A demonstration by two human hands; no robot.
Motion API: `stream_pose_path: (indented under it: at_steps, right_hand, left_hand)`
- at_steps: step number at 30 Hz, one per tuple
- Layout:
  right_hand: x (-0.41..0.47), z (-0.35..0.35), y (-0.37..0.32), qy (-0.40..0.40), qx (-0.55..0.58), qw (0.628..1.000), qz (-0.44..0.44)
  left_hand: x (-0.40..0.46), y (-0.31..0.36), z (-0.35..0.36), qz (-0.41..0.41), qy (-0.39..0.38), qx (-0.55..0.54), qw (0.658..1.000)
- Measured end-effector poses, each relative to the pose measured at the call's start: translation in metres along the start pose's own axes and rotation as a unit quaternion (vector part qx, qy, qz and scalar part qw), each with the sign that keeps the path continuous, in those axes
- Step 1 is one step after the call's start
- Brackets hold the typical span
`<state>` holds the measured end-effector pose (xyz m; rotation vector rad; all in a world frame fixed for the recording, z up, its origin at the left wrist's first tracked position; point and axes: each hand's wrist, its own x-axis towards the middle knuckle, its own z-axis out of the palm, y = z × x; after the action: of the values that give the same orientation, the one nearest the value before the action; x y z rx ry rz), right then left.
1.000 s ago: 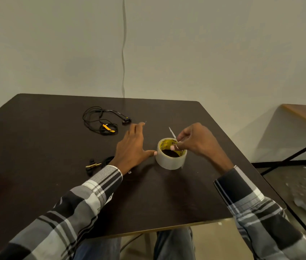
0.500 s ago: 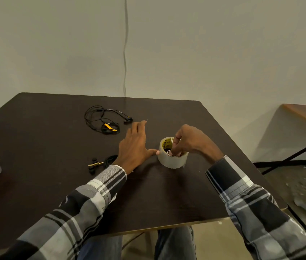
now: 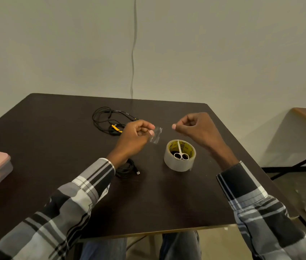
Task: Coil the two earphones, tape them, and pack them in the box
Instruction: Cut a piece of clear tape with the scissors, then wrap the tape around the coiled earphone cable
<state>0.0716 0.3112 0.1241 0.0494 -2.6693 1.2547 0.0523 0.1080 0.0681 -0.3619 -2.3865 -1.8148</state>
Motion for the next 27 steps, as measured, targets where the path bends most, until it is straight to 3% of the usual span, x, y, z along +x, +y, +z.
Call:
stream_pose_path:
  at_steps: [6, 12, 21, 27]
  right_hand:
    - [-0.010, 0.033, -0.018, -0.055, 0.174, 0.983, 0.000]
    - [-0.012, 0.063, -0.035, -0.066, 0.251, 0.966, 0.012]
    - [-0.015, 0.085, -0.044, -0.104, 0.261, 0.959, 0.029]
    - [-0.014, 0.092, -0.032, -0.130, 0.254, 0.957, 0.056]
  left_hand:
    - [-0.014, 0.011, -0.029, 0.000, -0.013, -0.026, 1.000]
    - [-0.023, 0.011, -0.055, -0.004, -0.009, -0.015, 1.000]
    - [-0.032, -0.012, -0.079, -0.004, 0.008, 0.088, 0.996]
    - [-0.031, -0.038, -0.087, -0.087, -0.003, 0.216, 0.973]
